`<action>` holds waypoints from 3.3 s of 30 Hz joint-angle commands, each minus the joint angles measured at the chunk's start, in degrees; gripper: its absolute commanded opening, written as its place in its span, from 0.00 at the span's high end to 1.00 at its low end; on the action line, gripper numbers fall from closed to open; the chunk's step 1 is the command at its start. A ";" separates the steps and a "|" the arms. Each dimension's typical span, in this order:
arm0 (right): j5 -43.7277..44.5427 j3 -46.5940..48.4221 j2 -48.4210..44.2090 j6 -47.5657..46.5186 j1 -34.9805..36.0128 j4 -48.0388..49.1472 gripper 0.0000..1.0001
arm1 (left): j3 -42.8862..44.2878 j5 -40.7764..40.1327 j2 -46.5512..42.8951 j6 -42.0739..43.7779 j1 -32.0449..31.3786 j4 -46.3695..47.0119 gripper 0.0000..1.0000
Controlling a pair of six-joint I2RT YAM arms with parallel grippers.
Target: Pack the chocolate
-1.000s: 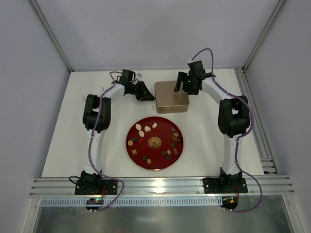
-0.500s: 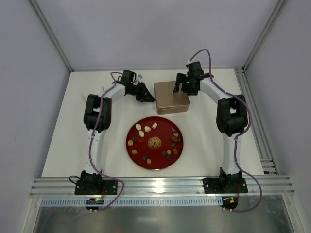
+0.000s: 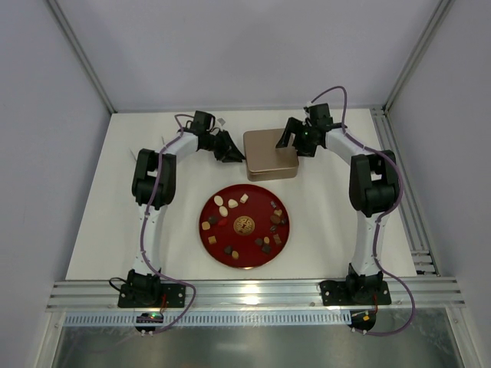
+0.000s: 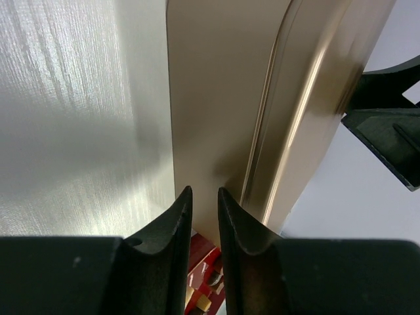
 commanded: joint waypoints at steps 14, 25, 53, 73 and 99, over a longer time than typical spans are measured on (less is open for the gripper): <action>-4.71 1.66 -3.09 0.33 1.98 -2.34 0.10 | -0.92 0.20 -4.10 1.38 -0.19 1.43 0.65; -3.21 1.75 -1.94 -1.17 2.16 -3.40 0.10 | -2.42 -1.74 -9.81 2.17 2.72 1.51 0.53; 1.18 2.63 -1.85 -3.37 2.86 -6.47 0.10 | -4.62 -10.17 -6.91 8.85 -0.18 -6.47 0.64; 4.79 1.58 0.61 -4.95 3.65 -9.82 0.36 | -9.89 -18.35 -6.65 12.72 -3.43 -11.67 0.66; 4.44 -3.26 -6.68 -3.63 2.60 -6.38 0.38 | -2.34 -18.70 -8.05 15.35 -2.47 -16.85 0.54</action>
